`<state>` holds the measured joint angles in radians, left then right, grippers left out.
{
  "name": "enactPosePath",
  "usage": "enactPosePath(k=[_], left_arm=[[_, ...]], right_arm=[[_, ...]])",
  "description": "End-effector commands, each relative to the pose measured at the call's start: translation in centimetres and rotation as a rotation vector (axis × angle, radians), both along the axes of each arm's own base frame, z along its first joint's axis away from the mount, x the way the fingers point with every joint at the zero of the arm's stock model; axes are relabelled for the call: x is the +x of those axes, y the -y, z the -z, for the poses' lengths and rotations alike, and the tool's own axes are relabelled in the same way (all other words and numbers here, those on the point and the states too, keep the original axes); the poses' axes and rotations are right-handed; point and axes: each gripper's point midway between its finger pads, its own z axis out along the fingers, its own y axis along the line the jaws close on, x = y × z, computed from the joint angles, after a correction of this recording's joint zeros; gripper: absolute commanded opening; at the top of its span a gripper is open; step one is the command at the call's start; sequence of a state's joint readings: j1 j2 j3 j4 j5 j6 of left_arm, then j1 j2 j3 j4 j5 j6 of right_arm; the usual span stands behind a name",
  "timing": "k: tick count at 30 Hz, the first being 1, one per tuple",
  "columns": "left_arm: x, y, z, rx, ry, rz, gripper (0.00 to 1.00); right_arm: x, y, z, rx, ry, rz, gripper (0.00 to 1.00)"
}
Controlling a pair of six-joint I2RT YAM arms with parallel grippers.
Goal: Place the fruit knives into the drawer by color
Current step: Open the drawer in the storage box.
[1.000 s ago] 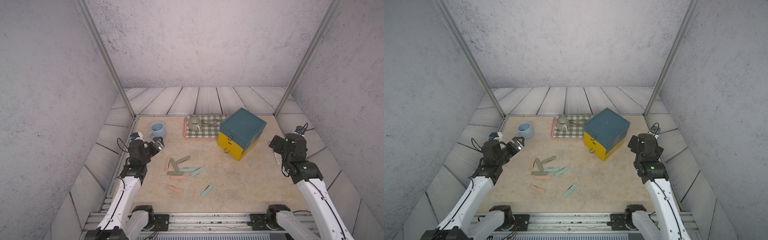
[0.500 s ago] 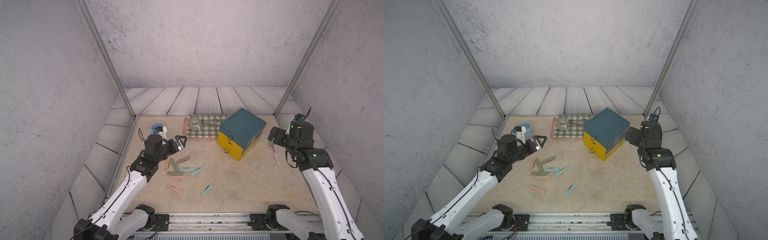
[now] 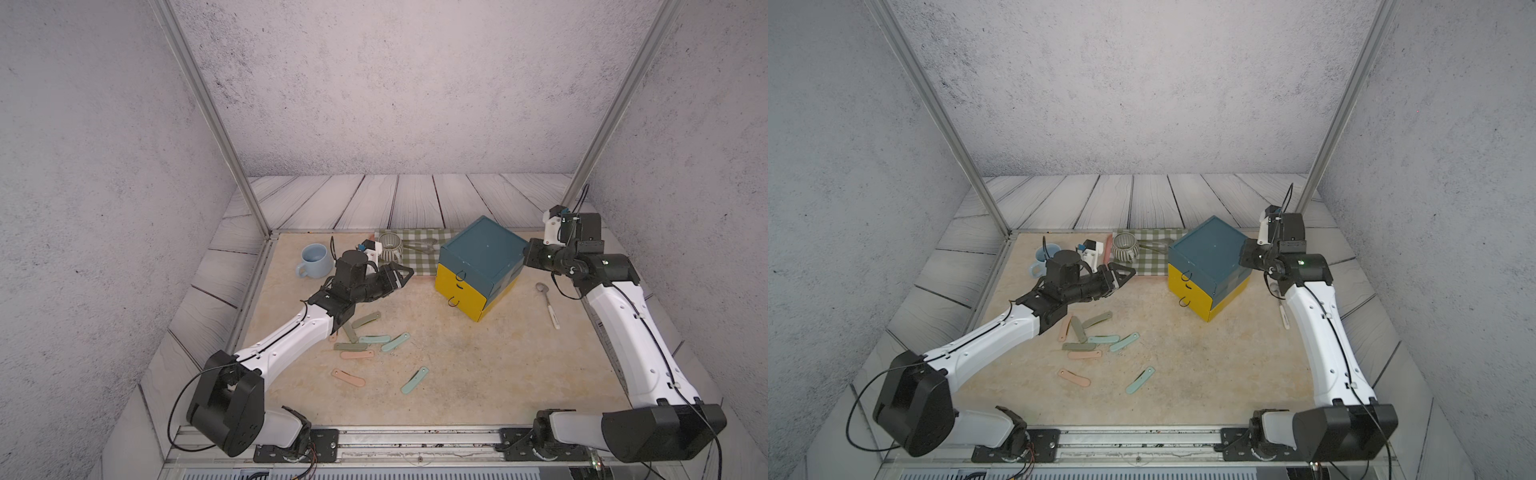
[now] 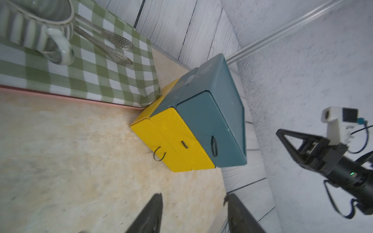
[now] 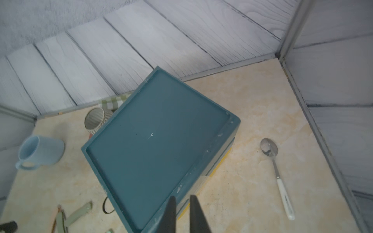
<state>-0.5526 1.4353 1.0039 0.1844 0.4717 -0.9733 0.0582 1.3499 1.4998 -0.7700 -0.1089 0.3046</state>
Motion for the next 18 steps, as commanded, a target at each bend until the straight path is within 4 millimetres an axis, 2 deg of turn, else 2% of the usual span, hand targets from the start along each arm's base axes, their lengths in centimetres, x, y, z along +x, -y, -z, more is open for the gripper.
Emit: enactPosePath(k=[1,10,18], left_arm=[[0.0,2.6,-3.0,-0.098,0.041,0.083,0.48],[0.9,6.7,-1.6,-0.143,-0.015,0.167,0.49],[1.0,9.3,0.2,-0.119,-0.043,0.213,0.53]], right_arm=[[0.4,-1.6,1.4,0.047,-0.071,-0.068,0.00],[2.6,-2.9,3.9,0.081,-0.145,-0.128,0.00],[3.1,-4.0,5.5,0.116,-0.163,-0.184,0.00]])
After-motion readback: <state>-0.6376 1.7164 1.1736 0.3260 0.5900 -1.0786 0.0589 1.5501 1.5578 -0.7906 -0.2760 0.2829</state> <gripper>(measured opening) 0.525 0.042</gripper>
